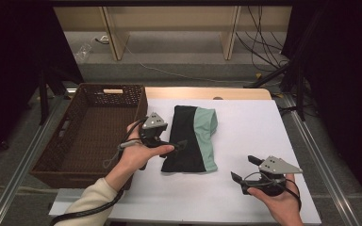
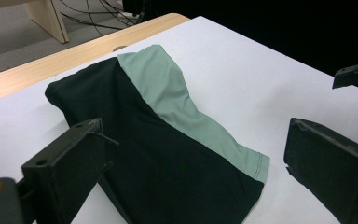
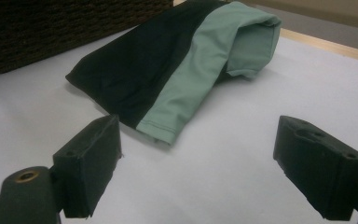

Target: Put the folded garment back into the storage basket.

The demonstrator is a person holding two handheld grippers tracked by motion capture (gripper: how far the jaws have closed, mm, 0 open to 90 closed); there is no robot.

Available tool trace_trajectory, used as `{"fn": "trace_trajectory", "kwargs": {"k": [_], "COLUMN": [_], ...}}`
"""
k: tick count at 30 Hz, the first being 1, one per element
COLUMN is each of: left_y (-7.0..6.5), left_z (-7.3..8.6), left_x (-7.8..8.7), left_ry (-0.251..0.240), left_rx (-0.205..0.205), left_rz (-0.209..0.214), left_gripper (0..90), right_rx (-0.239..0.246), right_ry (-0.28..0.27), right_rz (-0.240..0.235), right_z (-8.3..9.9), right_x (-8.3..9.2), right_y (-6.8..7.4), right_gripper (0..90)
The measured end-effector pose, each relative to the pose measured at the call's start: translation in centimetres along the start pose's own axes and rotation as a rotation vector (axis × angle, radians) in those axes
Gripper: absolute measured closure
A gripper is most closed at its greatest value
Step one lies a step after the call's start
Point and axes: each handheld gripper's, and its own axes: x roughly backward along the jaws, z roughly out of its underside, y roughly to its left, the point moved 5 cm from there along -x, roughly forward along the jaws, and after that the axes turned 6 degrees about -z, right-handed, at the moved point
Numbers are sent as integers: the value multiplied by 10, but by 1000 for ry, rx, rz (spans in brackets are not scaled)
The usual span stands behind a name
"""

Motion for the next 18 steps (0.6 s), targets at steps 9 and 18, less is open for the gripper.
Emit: {"fn": "trace_trajectory", "kwargs": {"k": [9,18], "left_y": [0,1], "left_z": [1,0], "left_x": [-4,-7], "left_ry": [6,5], "left_rx": [2,6], "left_rz": [-5,-9], "left_gripper": [48,45], "right_rx": [3,3], "right_ry": [2,3], "right_rz": [9,14], "right_z": [0,0], "right_x": [0,0], "right_y": [0,-1], "right_gripper": [155,154]}}
